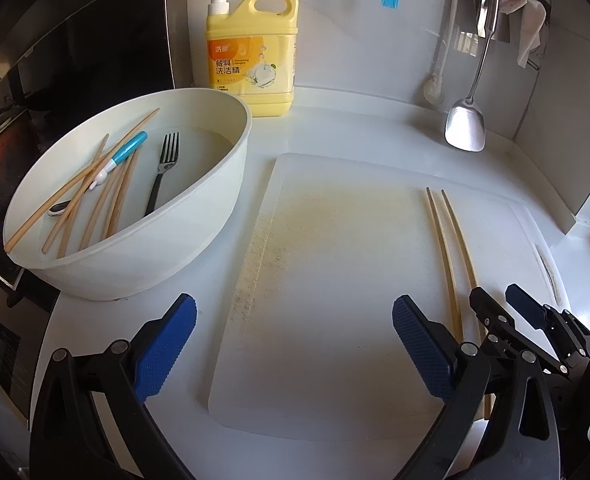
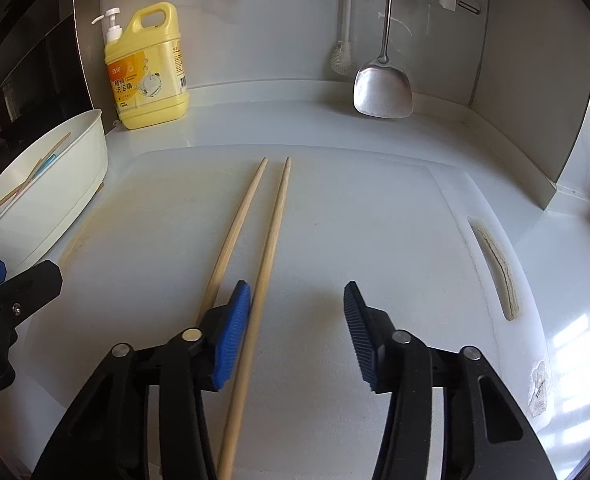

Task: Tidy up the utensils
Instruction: 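Grasp one chopstick with the right tool while the left tool grasps the other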

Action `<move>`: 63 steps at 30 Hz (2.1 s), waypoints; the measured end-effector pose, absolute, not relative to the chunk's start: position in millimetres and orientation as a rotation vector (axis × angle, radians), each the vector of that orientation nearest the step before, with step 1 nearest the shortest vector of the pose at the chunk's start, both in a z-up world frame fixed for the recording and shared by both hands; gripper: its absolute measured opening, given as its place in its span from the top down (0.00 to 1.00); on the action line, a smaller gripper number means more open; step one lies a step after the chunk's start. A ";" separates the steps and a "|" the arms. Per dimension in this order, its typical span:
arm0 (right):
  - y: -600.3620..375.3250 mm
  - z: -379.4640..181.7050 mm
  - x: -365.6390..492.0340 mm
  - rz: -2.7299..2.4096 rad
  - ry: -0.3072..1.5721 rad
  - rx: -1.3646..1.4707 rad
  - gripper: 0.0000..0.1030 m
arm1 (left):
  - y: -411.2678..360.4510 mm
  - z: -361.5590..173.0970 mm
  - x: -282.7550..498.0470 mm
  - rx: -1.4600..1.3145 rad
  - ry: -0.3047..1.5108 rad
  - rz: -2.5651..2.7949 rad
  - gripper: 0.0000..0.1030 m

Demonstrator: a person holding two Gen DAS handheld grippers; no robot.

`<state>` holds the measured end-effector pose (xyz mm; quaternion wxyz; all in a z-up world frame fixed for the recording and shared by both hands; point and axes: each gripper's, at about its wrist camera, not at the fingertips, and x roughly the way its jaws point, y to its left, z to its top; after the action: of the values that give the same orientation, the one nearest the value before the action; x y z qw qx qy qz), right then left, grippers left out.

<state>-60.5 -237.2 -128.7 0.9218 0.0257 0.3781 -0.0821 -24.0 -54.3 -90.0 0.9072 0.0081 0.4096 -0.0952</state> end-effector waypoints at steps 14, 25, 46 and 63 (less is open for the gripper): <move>-263.1 -129.0 -64.3 -0.150 0.769 0.055 0.94 | -105.1 -101.9 -18.6 0.058 0.871 -0.277 0.06; -295.3 -129.4 -70.4 -0.156 0.773 0.078 0.94 | -139.4 -117.3 -8.4 0.086 0.912 -0.287 0.06; -302.6 -129.2 -64.1 -0.125 0.776 0.050 0.79 | -153.9 -125.0 4.9 0.105 0.911 -0.255 0.05; -297.5 -129.2 -68.0 -0.115 0.764 0.056 0.94 | -158.7 -115.2 -13.9 0.093 0.885 -0.348 0.93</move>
<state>-68.0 -297.5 -129.2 0.9259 0.0273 0.3727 -0.0561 -13.9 -158.7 -115.2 0.8880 0.0449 0.4258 -0.1675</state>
